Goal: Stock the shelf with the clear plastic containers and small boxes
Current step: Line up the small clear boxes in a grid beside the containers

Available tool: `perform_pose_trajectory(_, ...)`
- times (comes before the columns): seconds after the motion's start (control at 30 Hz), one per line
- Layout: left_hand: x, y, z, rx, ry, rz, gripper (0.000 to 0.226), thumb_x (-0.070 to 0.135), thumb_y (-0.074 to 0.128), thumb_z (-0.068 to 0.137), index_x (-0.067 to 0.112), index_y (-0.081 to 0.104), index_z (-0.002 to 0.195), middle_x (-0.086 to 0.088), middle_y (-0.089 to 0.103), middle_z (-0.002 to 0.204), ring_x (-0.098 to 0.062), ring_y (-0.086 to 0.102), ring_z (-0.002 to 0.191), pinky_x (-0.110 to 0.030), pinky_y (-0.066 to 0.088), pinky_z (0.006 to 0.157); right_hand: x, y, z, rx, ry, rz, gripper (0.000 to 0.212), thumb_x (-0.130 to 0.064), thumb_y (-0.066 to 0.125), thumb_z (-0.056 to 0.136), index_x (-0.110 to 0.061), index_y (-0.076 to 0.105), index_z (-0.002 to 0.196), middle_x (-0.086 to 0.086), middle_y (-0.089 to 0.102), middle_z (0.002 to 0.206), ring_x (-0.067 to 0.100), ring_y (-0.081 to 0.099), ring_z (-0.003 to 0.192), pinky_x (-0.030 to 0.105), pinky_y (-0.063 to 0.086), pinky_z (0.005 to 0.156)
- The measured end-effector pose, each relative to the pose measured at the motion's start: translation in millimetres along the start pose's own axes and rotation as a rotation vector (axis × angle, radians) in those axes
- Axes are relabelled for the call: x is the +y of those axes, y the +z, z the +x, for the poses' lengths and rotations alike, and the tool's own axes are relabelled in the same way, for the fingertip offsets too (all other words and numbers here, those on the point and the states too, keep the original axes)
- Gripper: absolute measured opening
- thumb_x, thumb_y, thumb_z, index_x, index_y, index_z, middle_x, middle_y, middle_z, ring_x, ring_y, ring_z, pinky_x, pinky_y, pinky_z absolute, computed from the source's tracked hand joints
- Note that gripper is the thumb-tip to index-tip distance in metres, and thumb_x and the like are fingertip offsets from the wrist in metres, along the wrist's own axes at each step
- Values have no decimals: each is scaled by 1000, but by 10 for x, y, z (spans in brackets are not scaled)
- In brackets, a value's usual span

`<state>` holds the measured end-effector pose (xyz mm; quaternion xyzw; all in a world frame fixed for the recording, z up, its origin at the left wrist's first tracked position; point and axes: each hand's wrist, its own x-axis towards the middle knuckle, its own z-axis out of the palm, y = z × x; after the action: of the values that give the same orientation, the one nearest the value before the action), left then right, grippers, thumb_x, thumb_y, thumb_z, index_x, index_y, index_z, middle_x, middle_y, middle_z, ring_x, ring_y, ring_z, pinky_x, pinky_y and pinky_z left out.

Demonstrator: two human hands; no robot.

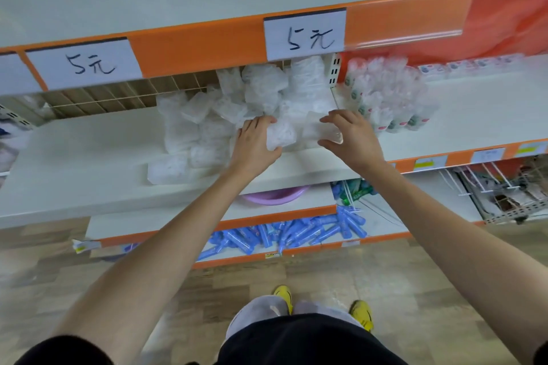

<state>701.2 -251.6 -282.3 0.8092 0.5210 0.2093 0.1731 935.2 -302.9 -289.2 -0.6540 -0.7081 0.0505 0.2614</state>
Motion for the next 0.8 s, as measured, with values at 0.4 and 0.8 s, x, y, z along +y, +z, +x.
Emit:
perform_pose_trajectory(0.4, 1373, 673, 132, 18, 7, -12, 54, 23, 72, 81, 17, 50, 130, -1, 54, 132, -25, 43, 122, -29, 29, 97, 1150, -852, -413, 42, 23, 9, 46, -26, 81, 79, -14, 66, 121, 11, 62, 126, 36, 53, 119, 47, 44, 96)
perform_pose_trajectory(0.8, 2703, 1460, 491, -19, -1, -105, 54, 20, 74, 80, 13, 51, 128, -6, 55, 129, -27, 45, 123, -33, 34, 98, 2441, -1567, -743, 52, 99, 20, 47, -23, 79, 81, -13, 64, 124, 11, 57, 131, 36, 49, 122, 46, 41, 96)
